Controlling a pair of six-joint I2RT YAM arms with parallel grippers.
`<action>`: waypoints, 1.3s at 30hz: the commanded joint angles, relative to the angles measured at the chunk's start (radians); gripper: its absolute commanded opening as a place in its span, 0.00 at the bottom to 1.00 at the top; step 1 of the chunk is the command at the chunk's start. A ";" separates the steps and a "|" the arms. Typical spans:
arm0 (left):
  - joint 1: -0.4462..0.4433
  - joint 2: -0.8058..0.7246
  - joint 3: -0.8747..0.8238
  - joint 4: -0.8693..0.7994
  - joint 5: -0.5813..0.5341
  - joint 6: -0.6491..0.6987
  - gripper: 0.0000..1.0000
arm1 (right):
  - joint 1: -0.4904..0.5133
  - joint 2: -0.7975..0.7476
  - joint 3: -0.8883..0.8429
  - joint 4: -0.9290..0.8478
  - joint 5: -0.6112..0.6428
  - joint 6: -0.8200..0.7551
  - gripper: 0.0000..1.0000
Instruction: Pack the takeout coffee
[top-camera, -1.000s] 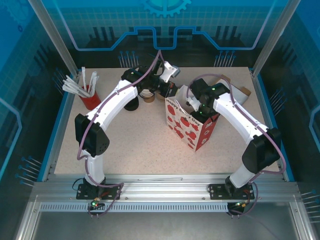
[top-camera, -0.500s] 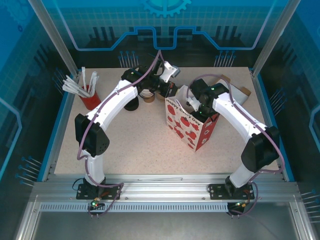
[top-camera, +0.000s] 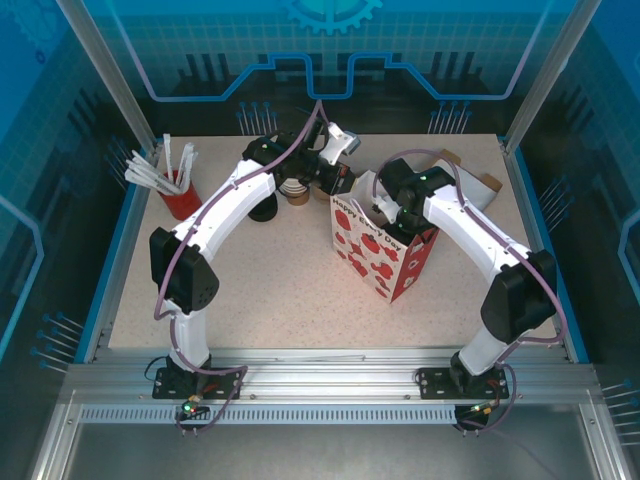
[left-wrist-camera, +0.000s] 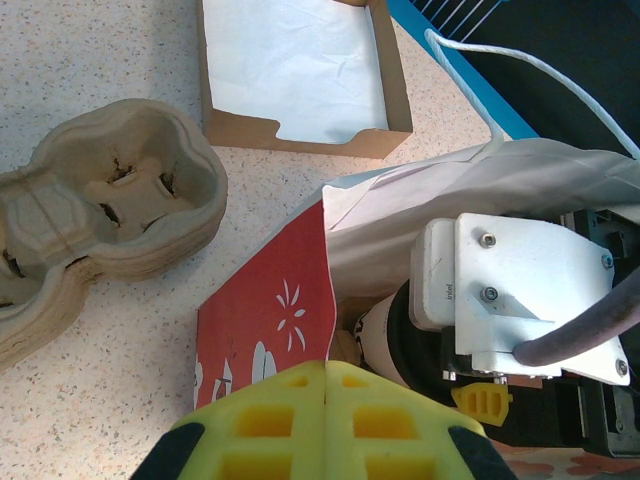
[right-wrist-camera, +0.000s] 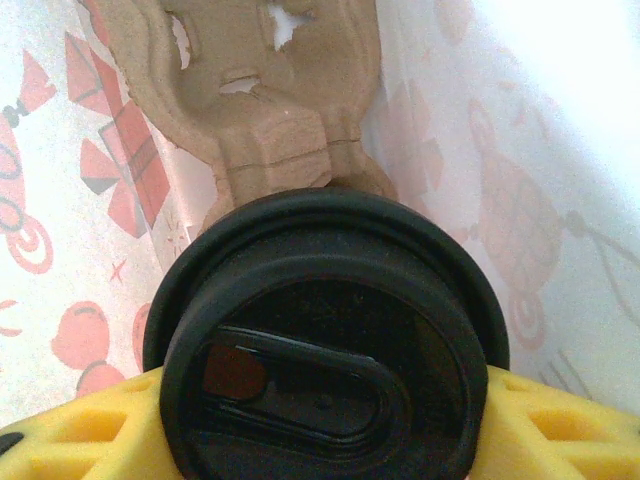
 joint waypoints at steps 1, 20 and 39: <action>-0.003 0.007 0.025 -0.049 0.021 0.020 0.00 | -0.020 0.052 -0.044 -0.004 -0.005 -0.001 0.28; -0.003 0.007 0.022 -0.048 0.019 0.022 0.00 | -0.019 0.035 -0.049 0.000 -0.018 0.003 0.28; -0.004 0.005 0.020 -0.050 0.021 0.020 0.00 | -0.014 -0.008 -0.002 -0.012 -0.038 0.001 0.28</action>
